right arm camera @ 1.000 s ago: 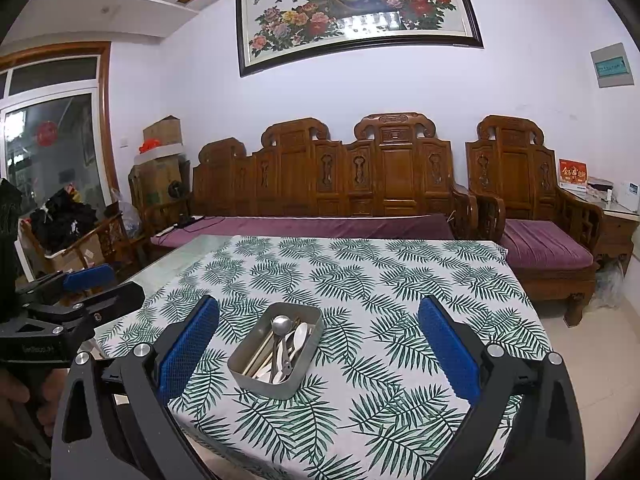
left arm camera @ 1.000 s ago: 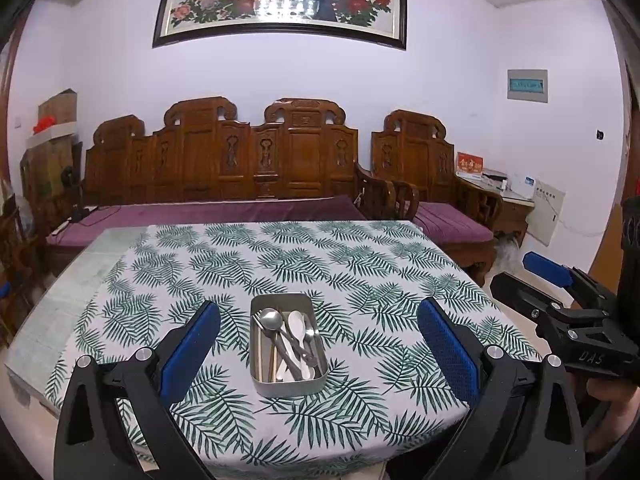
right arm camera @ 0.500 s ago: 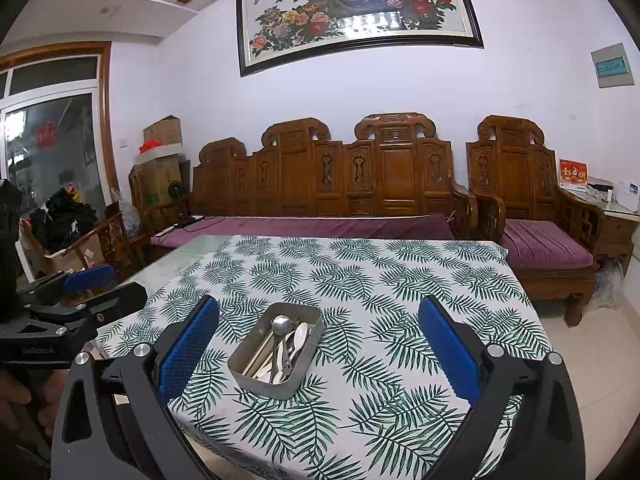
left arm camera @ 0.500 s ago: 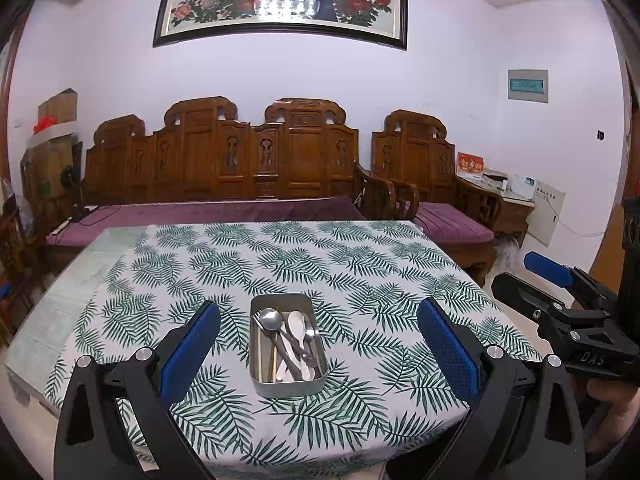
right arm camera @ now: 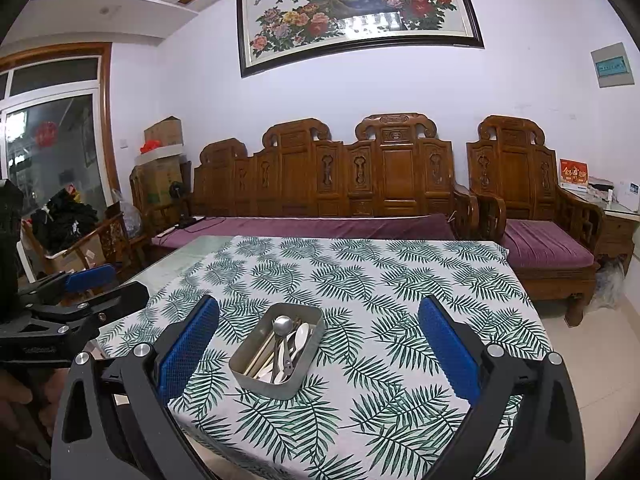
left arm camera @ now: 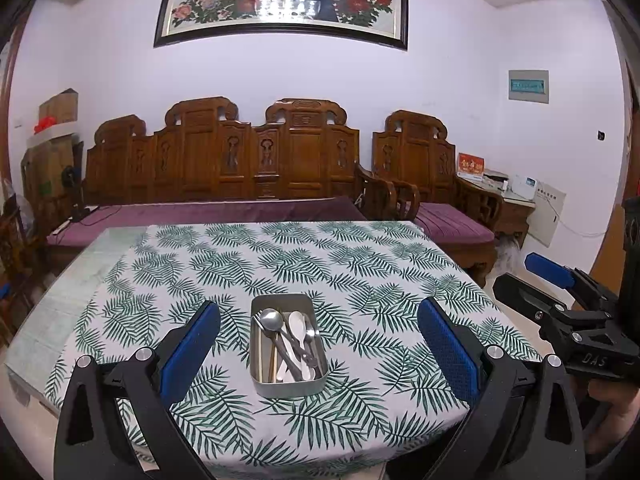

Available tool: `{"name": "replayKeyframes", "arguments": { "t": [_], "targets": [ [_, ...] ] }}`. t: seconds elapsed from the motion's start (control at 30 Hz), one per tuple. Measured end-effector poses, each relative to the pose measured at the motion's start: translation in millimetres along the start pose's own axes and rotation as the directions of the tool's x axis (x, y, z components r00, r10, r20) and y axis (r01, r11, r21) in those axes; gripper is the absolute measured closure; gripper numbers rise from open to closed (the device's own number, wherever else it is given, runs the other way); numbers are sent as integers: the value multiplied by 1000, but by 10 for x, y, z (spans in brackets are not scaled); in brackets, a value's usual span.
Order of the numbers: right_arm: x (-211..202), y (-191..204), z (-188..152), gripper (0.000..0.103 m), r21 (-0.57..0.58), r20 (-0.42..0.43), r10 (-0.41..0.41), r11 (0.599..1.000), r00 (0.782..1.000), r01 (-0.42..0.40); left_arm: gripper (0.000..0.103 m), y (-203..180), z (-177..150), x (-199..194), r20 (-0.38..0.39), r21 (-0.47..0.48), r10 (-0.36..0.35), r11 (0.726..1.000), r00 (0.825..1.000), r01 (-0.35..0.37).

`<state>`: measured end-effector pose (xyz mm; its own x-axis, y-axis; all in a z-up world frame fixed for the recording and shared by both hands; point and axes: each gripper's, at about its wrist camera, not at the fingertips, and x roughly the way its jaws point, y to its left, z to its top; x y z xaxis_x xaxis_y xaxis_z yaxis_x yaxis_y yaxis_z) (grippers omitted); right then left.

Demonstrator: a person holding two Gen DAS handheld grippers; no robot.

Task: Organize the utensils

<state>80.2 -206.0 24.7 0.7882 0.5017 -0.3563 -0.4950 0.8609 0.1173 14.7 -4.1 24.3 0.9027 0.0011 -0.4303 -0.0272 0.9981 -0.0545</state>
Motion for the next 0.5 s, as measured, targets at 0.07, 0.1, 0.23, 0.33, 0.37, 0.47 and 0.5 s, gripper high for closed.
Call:
{"name": "replayKeyframes", "arguments": {
  "t": [0.07,0.1,0.23,0.33,0.37,0.47,0.5],
  "targets": [
    [-5,3,9,3,0,1,1,1000,1000,-1,8,-2,2,-1,2,-1,1,1000,1000,-1],
    [-5,4,8,3,-1,1,1,1000,1000,-1,8,-9,4,1,2,-1,1,1000,1000,-1],
    [-19,23,36,3,0,4,4,1000,1000,-4,8,-8,11,0,2,-2,3,1000,1000,-3],
    [-18,25,36,3,0,3,5,1000,1000,-5,8,-6,8,0,1,-2,2,1000,1000,-2],
    [-29,30,38,3,0,4,5,1000,1000,-5,8,-9,10,2,1,-1,2,1000,1000,-2],
    [-30,31,37,3,0,4,5,1000,1000,-5,8,-9,11,2,1,-2,5,1000,1000,-5],
    [-29,31,37,3,1,4,4,1000,1000,-4,8,-10,13,2,1,-3,5,1000,1000,-5]
  ]
}}
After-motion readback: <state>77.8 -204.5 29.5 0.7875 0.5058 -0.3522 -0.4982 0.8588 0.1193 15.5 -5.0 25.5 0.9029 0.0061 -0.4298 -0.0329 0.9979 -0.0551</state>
